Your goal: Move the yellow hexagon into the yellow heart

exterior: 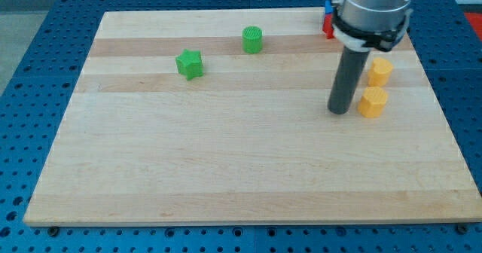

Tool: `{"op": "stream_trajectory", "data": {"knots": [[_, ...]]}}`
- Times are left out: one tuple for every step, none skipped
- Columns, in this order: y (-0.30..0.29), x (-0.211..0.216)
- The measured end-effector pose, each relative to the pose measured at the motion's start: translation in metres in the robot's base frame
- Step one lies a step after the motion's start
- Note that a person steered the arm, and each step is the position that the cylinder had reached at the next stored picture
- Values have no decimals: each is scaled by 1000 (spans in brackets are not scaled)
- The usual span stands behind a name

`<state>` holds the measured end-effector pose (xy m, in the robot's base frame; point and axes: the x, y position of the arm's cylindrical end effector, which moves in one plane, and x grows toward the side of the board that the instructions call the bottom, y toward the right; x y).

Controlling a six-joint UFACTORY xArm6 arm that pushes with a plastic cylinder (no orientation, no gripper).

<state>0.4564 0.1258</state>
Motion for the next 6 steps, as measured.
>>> {"op": "stream_trajectory", "data": {"knots": [[-1,21],[21,21],[49,20],[63,19],[64,12],[75,-5]]}}
